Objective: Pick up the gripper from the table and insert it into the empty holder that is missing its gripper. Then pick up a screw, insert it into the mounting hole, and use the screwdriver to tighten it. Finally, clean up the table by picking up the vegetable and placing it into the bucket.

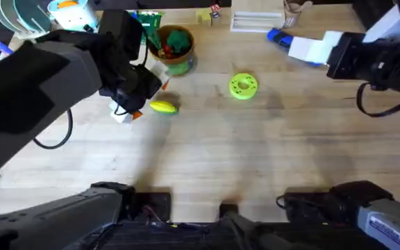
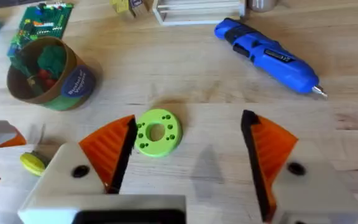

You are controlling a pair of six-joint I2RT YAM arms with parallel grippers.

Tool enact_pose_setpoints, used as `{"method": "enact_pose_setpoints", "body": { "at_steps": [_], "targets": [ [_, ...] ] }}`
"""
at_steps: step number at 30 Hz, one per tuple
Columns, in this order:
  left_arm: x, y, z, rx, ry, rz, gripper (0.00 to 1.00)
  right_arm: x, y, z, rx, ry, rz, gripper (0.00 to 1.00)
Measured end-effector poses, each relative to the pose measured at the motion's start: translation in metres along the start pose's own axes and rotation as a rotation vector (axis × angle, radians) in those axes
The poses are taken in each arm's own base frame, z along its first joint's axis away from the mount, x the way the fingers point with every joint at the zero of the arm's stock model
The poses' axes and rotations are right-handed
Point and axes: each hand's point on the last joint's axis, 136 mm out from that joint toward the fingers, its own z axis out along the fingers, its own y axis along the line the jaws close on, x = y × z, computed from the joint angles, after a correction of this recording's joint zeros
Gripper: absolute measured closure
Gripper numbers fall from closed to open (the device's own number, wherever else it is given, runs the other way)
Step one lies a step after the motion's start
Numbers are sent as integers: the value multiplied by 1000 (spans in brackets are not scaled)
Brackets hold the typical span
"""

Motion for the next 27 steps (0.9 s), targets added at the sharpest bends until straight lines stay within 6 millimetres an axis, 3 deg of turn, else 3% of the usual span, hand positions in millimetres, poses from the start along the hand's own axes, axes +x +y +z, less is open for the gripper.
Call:
{"method": "enact_pose_setpoints", "body": {
  "at_steps": [7,13,15,19,20,27],
  "targets": [
    [3,-2,25,-31,49,2,5,0,0,0,0,0,2,11],
    [10,5,38,-83,90,7,154,0,0,0,0,0,3,10],
    [11,6,42,-93,96,7,287,0,0,0,0,0,3,11],
    [12,5,44,-94,105,8,894,0,0,0,0,0,3,11],
    [11,4,44,-89,105,13,970,0,0,0,0,0,3,10],
    [15,9,33,-101,118,14,978,0,0,0,0,0,3,10]
  ]
}}
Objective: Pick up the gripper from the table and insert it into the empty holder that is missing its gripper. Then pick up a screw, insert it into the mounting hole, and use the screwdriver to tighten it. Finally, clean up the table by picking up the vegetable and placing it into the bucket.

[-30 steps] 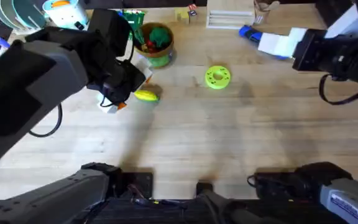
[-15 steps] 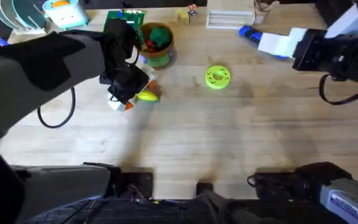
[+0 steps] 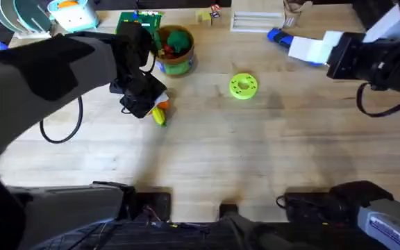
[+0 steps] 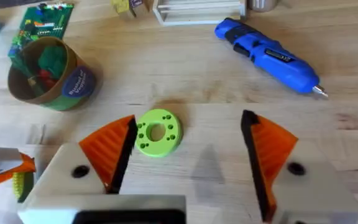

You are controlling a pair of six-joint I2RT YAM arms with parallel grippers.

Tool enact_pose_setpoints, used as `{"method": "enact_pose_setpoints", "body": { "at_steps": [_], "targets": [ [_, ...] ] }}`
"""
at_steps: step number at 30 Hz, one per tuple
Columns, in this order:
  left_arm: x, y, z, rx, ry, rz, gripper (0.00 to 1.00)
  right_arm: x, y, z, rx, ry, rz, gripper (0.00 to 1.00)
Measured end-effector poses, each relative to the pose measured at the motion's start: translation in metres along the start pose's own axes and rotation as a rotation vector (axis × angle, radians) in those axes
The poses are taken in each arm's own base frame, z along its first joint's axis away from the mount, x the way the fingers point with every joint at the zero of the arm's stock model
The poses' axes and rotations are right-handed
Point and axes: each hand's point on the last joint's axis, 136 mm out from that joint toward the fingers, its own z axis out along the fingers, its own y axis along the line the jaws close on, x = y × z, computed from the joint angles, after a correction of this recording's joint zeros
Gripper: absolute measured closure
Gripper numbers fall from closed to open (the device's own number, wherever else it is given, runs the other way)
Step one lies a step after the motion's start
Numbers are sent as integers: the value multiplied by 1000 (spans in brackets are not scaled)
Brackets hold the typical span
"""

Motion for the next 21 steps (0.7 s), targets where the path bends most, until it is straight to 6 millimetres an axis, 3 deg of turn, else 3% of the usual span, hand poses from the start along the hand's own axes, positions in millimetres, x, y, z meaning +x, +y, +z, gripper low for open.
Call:
{"method": "enact_pose_setpoints", "body": {
  "at_steps": [3,9,12,16,21],
  "targets": [
    [-5,-9,-23,48,-29,8,978,0,0,0,0,0,0,11],
    [-40,-75,-111,376,-231,52,979,0,0,0,0,0,0,10],
    [-54,-100,-140,506,-316,66,979,0,0,0,0,0,0,10],
    [-65,-119,-148,578,-363,74,979,0,0,0,0,0,0,11],
    [-76,-137,-136,600,-378,77,979,0,0,0,0,0,0,11]
  ]
}}
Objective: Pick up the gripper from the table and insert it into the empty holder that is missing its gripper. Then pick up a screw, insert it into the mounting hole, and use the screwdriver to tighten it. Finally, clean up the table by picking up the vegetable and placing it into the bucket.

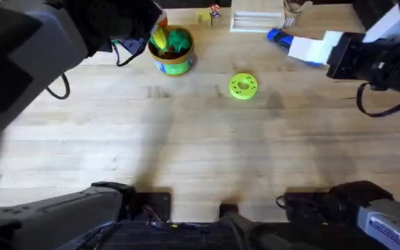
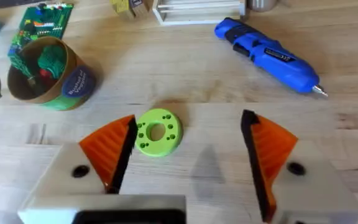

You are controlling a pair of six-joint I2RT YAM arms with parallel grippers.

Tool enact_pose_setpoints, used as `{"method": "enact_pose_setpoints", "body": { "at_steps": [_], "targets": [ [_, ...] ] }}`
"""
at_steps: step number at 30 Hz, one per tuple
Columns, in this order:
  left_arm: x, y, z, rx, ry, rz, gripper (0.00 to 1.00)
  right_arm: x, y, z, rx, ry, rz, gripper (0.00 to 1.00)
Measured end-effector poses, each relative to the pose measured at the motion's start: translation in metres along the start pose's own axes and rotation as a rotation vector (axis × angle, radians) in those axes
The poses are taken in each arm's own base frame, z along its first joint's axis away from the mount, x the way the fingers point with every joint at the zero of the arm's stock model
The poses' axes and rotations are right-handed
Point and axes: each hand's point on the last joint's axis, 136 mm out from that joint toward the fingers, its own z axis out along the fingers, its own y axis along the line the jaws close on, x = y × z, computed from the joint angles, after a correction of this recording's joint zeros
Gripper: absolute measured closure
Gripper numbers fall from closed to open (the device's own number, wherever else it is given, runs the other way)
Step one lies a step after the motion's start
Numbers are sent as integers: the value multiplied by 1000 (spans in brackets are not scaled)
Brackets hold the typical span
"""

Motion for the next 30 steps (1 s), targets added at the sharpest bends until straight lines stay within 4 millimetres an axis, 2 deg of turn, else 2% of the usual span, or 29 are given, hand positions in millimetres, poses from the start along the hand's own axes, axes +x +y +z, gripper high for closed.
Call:
{"method": "enact_pose_setpoints", "body": {
  "at_steps": [7,11,15,19,26,30],
  "targets": [
    [4,8,26,-30,20,-1,963,0,0,0,0,0,0,12],
    [6,11,32,-41,28,1,674,0,0,0,0,0,0,10],
    [2,5,32,-17,12,4,408,0,0,0,0,0,0,10],
    [1,3,32,-7,6,3,37,0,0,0,0,0,0,10],
    [11,-1,26,16,62,55,6,0,0,0,0,0,0,10],
    [21,2,-3,-2,121,171,5,2,-1,0,2,8,1,10]
  ]
}}
